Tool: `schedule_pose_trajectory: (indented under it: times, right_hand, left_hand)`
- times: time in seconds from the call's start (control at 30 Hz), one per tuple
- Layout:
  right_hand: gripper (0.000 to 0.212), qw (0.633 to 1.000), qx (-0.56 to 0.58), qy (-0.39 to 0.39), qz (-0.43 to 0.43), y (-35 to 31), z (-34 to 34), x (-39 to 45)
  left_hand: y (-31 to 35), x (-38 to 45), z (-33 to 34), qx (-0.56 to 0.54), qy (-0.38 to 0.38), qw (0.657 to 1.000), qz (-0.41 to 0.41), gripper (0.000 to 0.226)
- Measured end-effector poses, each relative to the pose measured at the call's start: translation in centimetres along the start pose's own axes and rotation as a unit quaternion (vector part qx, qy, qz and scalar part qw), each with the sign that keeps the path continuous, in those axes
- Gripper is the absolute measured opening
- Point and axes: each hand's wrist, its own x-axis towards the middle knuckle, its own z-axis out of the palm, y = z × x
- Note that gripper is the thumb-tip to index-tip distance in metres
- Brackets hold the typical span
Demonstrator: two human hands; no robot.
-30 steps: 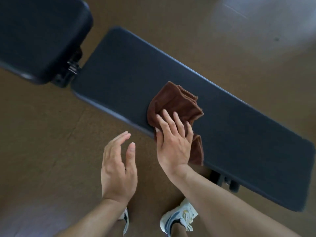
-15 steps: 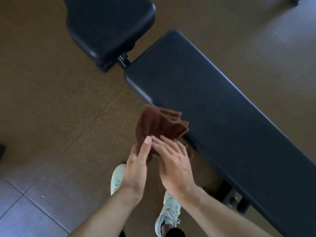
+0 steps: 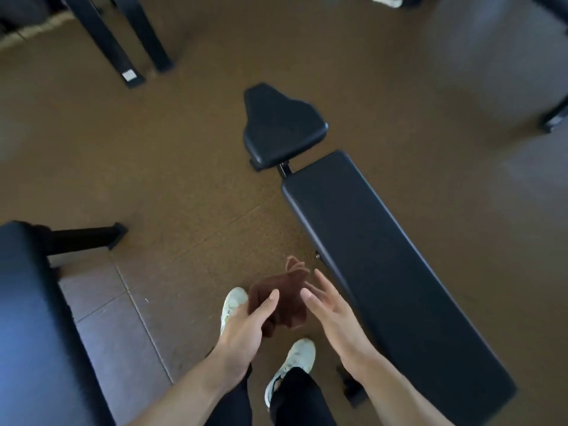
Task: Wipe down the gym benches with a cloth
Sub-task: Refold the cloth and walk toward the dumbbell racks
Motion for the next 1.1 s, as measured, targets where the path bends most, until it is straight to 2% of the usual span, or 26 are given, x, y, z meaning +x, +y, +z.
schedule_pose_trajectory:
  times: [0.1,0.2,0.3,0.37,0.43,0.5,0.6,0.73,0.83,0.9,0.97,1.1]
  right_hand:
    - [0.066,0.995,0.048,-0.092,0.006,-2.8,-1.1,-2.9]
    - [0.055,0.989,0.072,-0.129,-0.003,-4.9,-1.3,-5.7]
    - [0.055,0.992,0.055,-0.088,-0.071,-6.5,-0.6,-8.1]
    - [0.043,0.990,0.037,-0.033,-0.131,-7.5,0.3,-9.7]
    - [0.022,0.984,-0.019,0.006,-0.175,-8.7,1.4,-11.1]
    - [0.013,0.970,-0.112,-0.006,-0.217,-9.6,2.5,-12.2]
    - [0.018,0.928,-0.271,-0.076,-0.246,-11.2,4.3,-14.0]
    - [0.014,0.894,-0.336,-0.157,-0.250,-13.9,6.3,-16.0]
    - [0.013,0.880,-0.351,-0.194,-0.255,-14.9,8.5,-16.8]
    - [0.011,0.885,-0.337,-0.185,-0.264,-15.4,10.4,-16.9]
    - [0.012,0.898,-0.310,-0.144,-0.277,-15.8,12.6,-16.5]
    - [0.028,0.913,-0.287,-0.043,-0.288,-17.1,17.7,-14.8]
  left_hand:
    - [1.6,-4.9,0.7,0.045,-0.025,0.998,0.043,0.034]
    - [3.2,-8.6,0.9,0.087,-0.014,0.991,0.100,0.018]
    - [4.0,-11.3,0.1,0.118,0.028,0.982,0.147,0.012]
    - [4.3,-12.8,-0.7,0.082,0.040,0.982,0.164,0.013]
    - [4.4,-14.0,-1.8,-0.016,0.031,0.988,0.152,0.022]
    - [4.0,-14.8,-3.4,-0.059,0.015,0.989,0.134,0.041]
    - [3.9,-16.0,-6.1,-0.046,0.011,0.985,0.167,0.075]
    - [5.7,-17.5,-8.8,0.009,-0.046,0.975,0.218,0.096]
    - [7.9,-18.4,-10.3,0.078,-0.103,0.971,0.201,0.077]
    - [8.9,-18.6,-11.8,0.122,-0.125,0.964,0.203,0.072]
    - [9.9,-18.7,-13.7,0.138,-0.119,0.959,0.216,0.071]
    - [11.4,-18.2,-18.5,0.097,-0.081,0.964,0.234,0.044]
